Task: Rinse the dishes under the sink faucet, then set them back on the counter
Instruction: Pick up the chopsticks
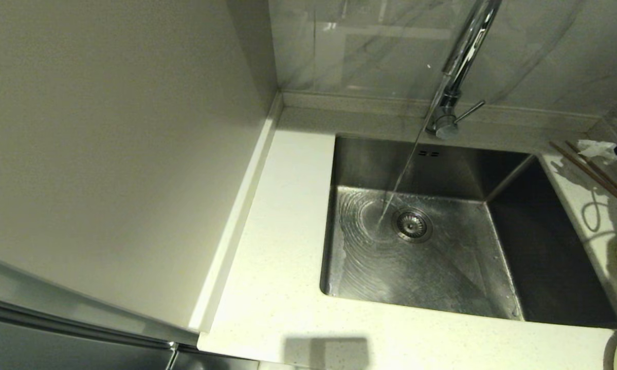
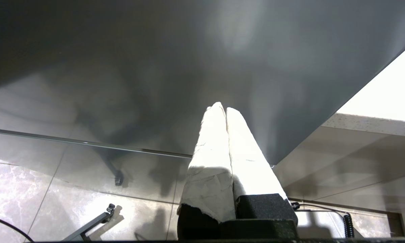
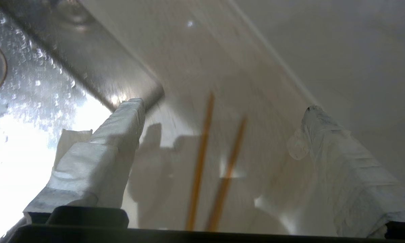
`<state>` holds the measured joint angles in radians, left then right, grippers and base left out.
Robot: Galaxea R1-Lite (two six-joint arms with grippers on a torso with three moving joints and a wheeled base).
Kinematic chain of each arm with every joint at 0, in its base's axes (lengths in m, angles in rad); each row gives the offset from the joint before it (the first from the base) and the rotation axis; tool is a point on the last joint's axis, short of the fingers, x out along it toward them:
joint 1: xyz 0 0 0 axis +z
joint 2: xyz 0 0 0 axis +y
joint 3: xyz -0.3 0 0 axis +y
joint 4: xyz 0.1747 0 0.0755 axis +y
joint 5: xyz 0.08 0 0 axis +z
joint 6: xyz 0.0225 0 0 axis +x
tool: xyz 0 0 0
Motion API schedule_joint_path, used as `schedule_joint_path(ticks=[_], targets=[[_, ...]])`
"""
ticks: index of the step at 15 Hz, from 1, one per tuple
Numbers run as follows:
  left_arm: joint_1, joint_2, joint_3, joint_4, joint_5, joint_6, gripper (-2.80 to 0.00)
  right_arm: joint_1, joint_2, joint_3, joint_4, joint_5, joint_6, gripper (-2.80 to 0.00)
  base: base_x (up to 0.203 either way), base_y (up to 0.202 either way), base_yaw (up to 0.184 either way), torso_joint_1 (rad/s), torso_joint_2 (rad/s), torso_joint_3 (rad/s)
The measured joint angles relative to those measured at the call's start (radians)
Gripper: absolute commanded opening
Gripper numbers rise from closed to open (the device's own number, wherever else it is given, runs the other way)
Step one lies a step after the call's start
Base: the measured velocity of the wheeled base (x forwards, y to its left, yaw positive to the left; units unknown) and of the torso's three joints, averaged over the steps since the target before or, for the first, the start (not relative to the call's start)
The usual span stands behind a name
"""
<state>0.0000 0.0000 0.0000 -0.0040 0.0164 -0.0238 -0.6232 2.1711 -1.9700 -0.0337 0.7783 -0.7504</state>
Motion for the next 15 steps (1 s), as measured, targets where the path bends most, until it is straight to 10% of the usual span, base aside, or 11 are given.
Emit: schedule_joint_path(ticks=[15], targets=[[0.000, 0.000, 0.000, 0.000, 0.000, 0.000, -2.80, 0.013, 0.207, -0.012, -0.539, -0.274, -0.166, 0.00, 0.000, 0.000, 0.000, 0.000, 0.00, 0.000]])
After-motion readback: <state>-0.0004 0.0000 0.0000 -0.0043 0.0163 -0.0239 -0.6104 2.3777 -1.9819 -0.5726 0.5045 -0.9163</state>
